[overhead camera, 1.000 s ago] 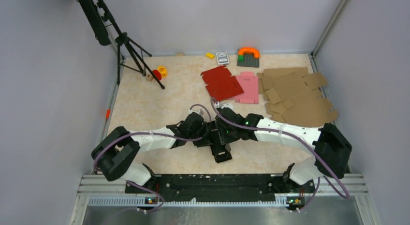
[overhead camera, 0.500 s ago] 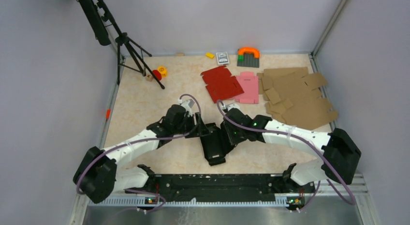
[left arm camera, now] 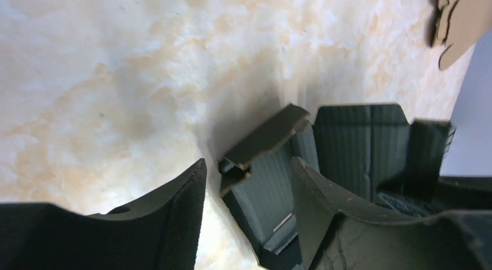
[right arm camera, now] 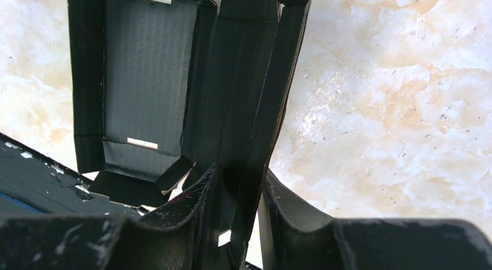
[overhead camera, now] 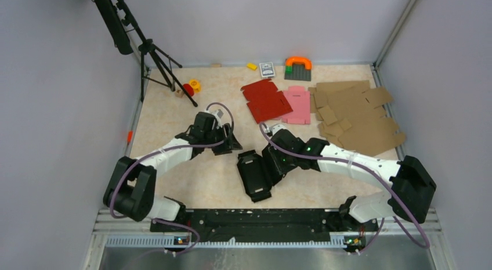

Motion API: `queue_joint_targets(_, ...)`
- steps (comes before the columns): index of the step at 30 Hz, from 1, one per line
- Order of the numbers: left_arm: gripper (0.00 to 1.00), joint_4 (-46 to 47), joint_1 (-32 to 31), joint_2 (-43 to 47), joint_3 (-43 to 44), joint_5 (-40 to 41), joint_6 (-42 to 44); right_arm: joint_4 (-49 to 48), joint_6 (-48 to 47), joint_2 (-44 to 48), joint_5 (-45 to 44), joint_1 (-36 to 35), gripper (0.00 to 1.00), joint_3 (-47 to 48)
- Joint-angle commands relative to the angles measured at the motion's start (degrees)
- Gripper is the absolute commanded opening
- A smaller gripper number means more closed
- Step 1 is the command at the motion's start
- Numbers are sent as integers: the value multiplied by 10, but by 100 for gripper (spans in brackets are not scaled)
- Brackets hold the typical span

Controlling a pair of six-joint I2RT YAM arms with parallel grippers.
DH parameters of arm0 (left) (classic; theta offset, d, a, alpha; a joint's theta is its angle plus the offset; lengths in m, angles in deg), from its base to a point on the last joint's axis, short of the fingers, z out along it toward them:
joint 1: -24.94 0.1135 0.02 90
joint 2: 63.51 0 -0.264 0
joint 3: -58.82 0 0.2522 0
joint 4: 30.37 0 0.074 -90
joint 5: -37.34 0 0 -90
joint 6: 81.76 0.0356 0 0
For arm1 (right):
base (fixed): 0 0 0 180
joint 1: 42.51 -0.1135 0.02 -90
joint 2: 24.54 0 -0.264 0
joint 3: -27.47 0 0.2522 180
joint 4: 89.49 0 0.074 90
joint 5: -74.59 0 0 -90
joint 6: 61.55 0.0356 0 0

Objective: Fold the paper box
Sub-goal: Fold the paper box at the center of the board.

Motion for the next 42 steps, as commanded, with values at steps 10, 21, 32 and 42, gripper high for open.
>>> queue_joint_targets(10, 33, 73, 62, -131, 18, -136, -43, -6, -18, -3, 5, 6, 23, 33)
queue_joint_targets(21, 19, 127, 44, -121, -2, -193, -76, 4, -14, -40, -13, -9, 19, 68)
queue_joint_targets(32, 18, 119, 34, -105, -23, -213, -67, 9, -9, -63, -56, -28, 18, 98)
queue_joint_targets(42, 16, 132, 15, -108, -43, -215, -63, -11, -7, -66, -73, -49, 18, 96)
